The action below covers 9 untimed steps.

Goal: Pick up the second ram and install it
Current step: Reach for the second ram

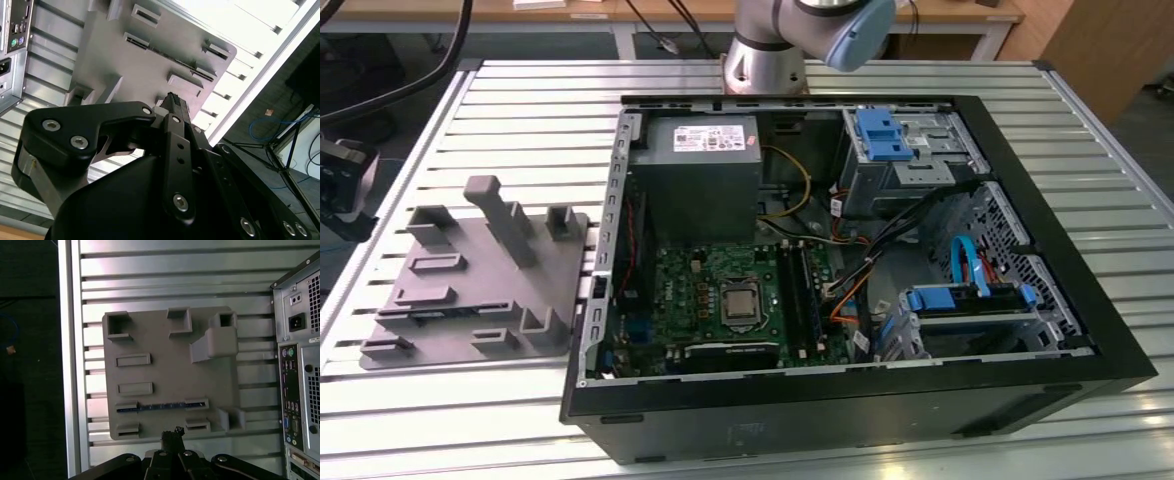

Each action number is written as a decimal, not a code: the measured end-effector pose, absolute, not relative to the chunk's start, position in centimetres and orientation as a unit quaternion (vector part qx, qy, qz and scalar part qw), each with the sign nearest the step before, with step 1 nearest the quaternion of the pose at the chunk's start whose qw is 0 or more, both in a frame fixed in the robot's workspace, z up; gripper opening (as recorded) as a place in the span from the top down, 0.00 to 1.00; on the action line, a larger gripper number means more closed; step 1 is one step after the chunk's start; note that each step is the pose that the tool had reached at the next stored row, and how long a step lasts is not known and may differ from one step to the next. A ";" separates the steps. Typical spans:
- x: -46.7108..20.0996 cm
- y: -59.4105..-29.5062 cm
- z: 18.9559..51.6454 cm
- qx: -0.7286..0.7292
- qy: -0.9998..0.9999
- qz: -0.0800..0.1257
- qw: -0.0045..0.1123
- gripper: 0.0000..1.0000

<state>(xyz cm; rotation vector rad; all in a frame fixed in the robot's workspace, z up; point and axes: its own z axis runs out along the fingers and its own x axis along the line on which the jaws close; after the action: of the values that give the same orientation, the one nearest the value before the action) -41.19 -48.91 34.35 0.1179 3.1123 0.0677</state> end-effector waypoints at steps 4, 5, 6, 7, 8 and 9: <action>-41.2 -49.2 34.1 0.038 0.999 0.022 0.013 0.90; -41.2 -49.3 34.1 0.038 0.999 0.022 0.013 0.90; -41.2 -49.4 34.0 0.038 0.999 0.022 0.013 0.90; -41.2 -49.5 33.9 0.038 0.999 0.022 0.013 0.90; -41.2 -49.6 33.9 0.038 0.999 0.022 0.013 0.90; -41.2 -49.6 33.8 0.038 0.999 0.022 0.013 0.90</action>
<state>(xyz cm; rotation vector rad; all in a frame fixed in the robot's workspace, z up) -41.22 -49.64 33.82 0.1179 3.1124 0.0676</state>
